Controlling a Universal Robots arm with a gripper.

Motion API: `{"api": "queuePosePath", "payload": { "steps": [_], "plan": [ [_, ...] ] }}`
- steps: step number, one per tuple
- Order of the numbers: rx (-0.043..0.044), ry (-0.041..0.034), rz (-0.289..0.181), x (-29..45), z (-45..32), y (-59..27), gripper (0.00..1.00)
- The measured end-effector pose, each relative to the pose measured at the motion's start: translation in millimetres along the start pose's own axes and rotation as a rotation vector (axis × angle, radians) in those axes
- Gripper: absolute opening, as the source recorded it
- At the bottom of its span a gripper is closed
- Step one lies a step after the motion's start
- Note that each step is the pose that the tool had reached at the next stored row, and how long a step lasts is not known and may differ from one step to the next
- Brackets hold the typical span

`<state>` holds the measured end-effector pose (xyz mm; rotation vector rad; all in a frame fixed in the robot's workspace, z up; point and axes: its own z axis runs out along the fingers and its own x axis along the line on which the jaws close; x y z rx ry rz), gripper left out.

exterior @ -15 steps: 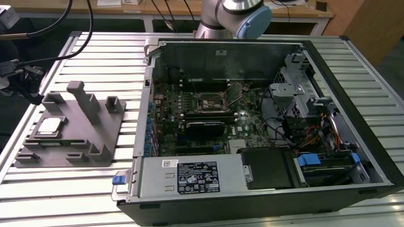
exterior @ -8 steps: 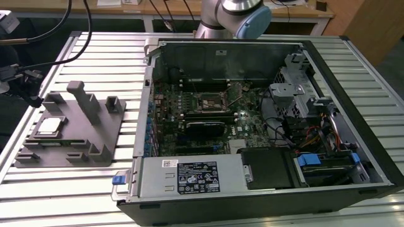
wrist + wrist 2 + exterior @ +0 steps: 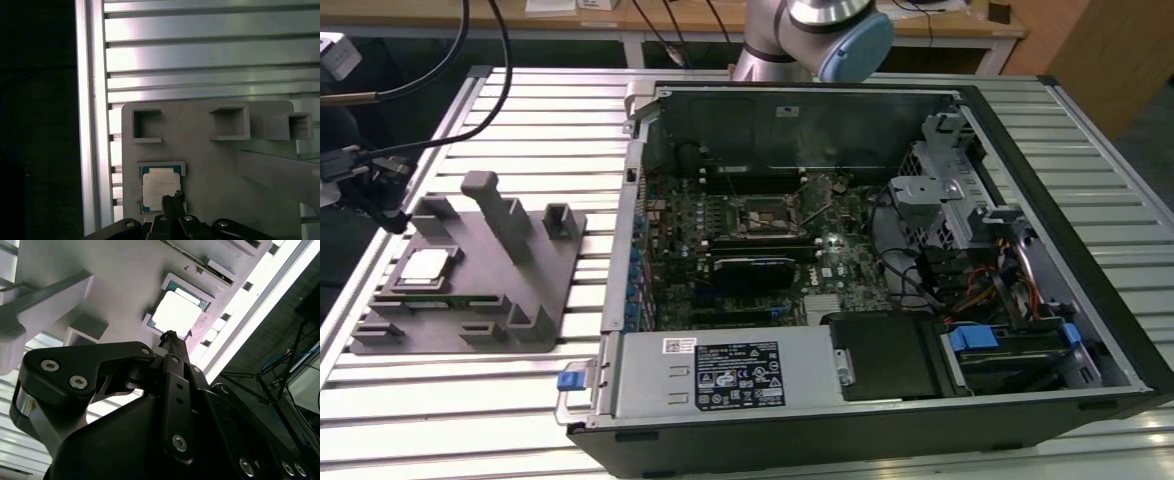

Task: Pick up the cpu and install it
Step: 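Pick up the cpu and move it towards the insertion slot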

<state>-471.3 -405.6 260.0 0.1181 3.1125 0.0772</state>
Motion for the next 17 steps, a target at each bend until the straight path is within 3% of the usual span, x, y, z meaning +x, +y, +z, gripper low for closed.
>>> {"api": "queuePosePath", "payload": {
  "steps": [17],
  "plan": [
    [0.0, 0.0, 0.0, 3.8, 16.6, -1.7, 0.11]
  ]
}}
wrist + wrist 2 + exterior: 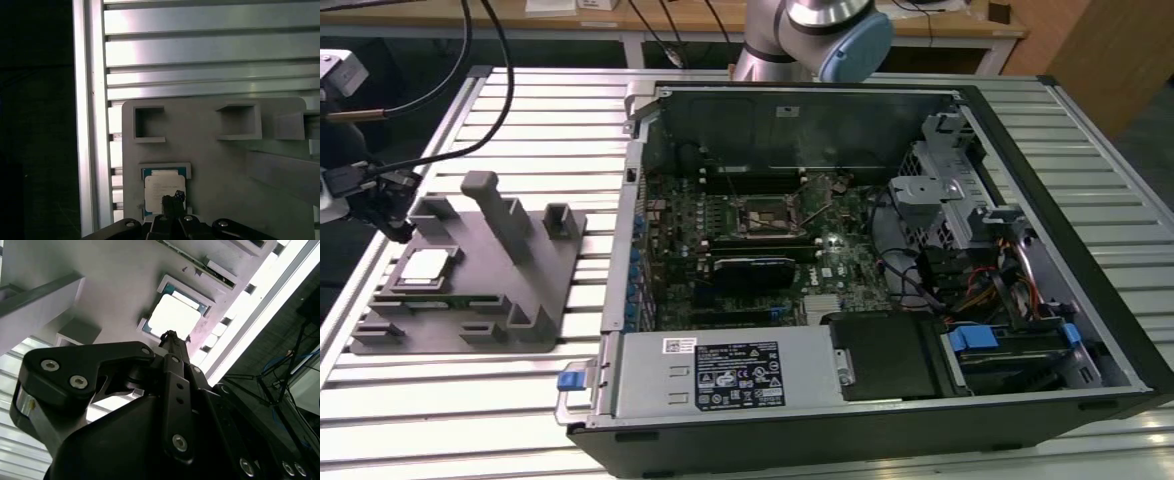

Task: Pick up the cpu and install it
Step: 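Pick up the cpu and move it towards the insertion slot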

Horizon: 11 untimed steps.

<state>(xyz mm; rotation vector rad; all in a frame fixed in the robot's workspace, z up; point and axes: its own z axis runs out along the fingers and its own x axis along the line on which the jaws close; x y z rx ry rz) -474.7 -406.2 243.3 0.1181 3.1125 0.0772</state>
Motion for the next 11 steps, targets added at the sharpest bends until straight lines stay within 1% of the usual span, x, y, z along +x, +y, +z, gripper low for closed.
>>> {"api": "queuePosePath", "payload": {
  "steps": [6, 11],
  "plan": [
    [0.0, 0.0, 0.0, 0.6, 5.3, -0.4, 0.11],
    [0.0, 0.0002, -0.002, 0.9, 12.6, -1.7, 0.11]
  ]
}}
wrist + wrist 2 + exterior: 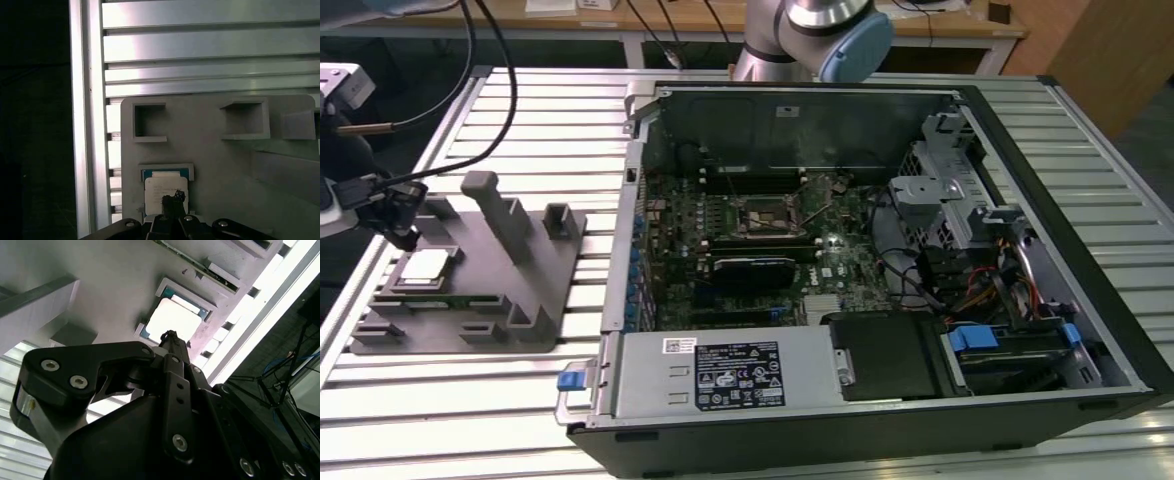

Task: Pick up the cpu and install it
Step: 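Pick up the cpu and move it towards the insertion slot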

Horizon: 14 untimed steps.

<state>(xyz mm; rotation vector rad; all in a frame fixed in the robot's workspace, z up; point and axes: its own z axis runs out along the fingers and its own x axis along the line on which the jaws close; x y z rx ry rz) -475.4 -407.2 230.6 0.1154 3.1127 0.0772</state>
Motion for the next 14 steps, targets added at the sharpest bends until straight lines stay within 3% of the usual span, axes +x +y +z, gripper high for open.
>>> {"api": "queuePosePath", "payload": {
  "steps": [14],
  "plan": [
    [-0.0005, 0.0006, -0.012, 0.2, 19.3, -5.2, 0.11]
  ]
}}
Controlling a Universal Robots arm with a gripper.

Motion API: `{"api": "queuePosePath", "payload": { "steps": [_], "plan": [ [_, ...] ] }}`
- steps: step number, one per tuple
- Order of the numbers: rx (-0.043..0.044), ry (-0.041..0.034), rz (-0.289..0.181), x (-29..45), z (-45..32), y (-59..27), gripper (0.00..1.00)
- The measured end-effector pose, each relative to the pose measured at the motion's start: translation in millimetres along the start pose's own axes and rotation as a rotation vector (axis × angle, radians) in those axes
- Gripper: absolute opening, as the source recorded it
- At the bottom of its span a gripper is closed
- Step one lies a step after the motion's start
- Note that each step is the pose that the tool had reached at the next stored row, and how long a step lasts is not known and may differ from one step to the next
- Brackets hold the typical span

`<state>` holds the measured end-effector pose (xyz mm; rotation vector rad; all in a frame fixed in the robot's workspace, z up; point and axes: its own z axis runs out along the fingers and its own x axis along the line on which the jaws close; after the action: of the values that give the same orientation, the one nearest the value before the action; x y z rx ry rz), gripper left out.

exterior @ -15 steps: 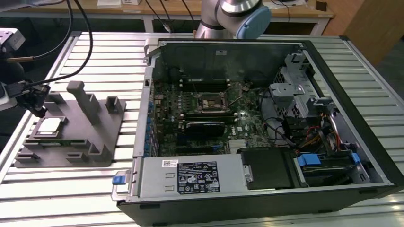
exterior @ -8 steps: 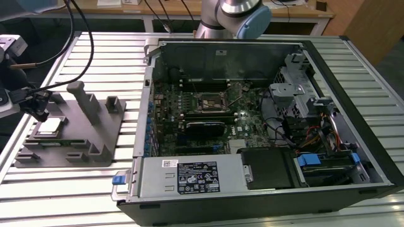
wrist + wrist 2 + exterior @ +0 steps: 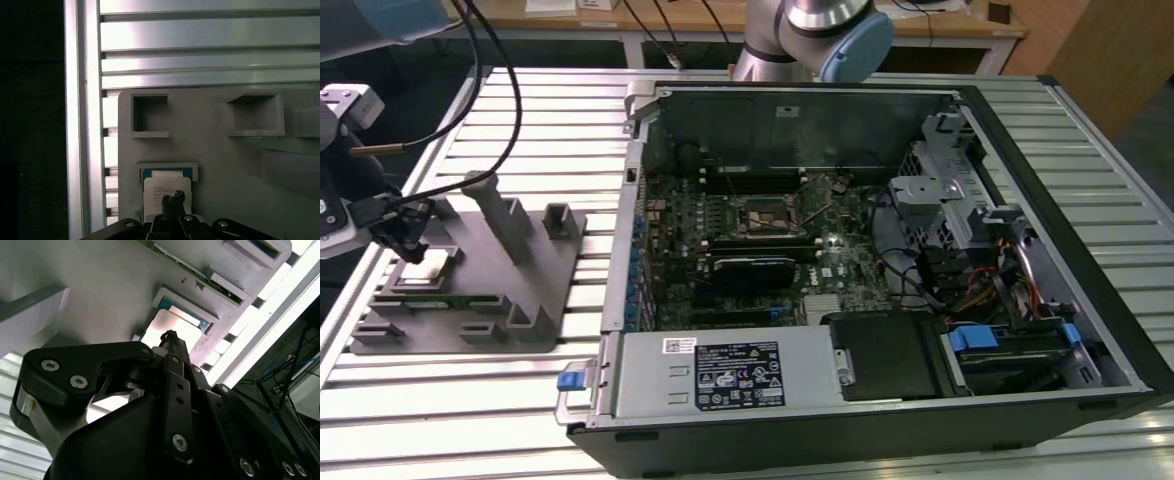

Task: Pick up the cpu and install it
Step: 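Pick up the cpu and move it towards the insertion slot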

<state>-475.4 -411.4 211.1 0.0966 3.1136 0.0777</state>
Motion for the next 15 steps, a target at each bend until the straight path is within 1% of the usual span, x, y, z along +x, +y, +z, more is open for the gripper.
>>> {"api": "queuePosePath", "payload": {
  "steps": [7, 10, 15],
  "plan": [
    [-0.0004, 0.0006, -0.013, 0.3, 7.9, 0.4, 0.11],
    [-0.0005, 0.0008, -0.018, 0.5, 9.9, 2.7, 0.11],
    [-0.0006, 0.0012, -0.025, 0.8, 11.9, 2.9, 0.11]
  ]
}}
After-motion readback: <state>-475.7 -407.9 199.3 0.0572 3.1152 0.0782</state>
